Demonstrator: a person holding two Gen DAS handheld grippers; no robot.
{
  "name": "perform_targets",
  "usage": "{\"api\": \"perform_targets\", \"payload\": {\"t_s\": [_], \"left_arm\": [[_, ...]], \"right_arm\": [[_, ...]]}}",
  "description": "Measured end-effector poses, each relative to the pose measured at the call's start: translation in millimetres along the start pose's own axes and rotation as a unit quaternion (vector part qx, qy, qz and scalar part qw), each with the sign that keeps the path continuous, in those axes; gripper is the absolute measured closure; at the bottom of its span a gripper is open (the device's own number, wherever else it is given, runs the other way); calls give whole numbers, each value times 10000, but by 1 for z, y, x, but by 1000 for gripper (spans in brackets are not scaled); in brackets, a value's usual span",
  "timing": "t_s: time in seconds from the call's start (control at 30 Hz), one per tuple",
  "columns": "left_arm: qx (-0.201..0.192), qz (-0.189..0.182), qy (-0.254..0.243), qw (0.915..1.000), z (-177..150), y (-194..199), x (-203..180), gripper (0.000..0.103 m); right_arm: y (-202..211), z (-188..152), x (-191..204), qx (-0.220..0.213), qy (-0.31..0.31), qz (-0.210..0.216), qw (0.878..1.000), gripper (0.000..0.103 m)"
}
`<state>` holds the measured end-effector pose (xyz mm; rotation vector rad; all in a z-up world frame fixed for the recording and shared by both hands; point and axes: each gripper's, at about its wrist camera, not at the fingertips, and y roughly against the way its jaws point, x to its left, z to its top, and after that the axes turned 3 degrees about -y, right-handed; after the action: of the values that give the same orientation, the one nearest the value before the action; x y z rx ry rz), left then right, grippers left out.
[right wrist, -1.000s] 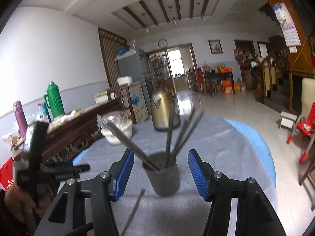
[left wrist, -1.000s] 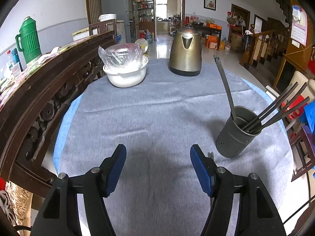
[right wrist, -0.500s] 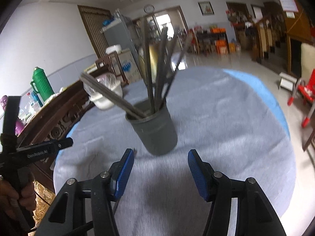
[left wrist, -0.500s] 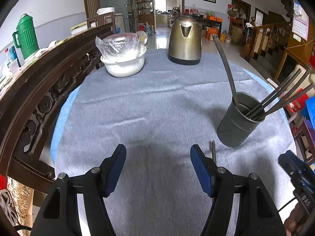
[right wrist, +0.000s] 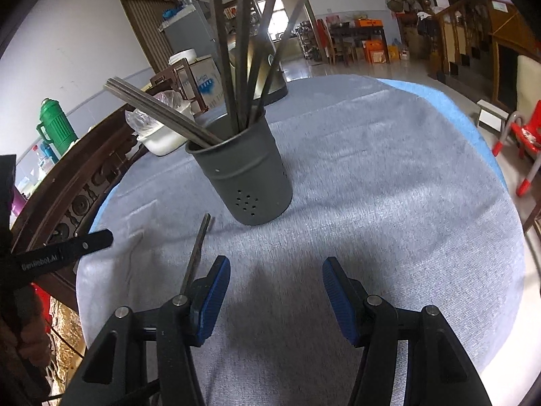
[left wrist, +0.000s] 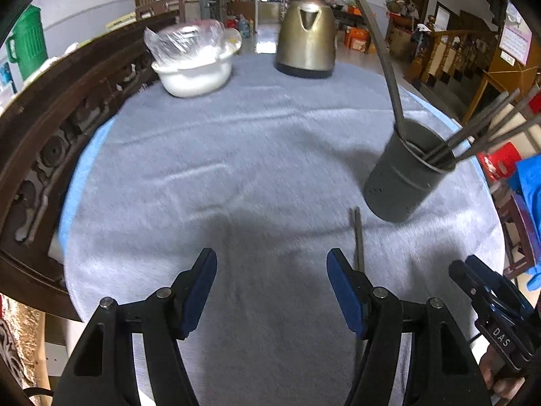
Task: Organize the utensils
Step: 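Lower the open left tool onto the last dark chopstick on the cloth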
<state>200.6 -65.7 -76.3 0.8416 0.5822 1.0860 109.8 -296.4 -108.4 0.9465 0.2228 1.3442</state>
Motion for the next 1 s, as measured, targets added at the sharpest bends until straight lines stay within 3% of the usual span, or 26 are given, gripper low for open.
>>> {"api": "perform_targets", "payload": {"t_s": [0.33,0.53,1.0], "left_arm": [[348,-337,-231,9986,-10,-19,-29,35],[531,-192,-303,9979,-15,-29,-36,35],[474,59,-637,9968,-15,-34,-49,35]], "right_arm": [[-13,-5,-5,311,43,-256,9992,41],[-17,-6,-12,433,15,-454,9980,41],[-24,-7,-18,577,29,-668,9961,41]]}}
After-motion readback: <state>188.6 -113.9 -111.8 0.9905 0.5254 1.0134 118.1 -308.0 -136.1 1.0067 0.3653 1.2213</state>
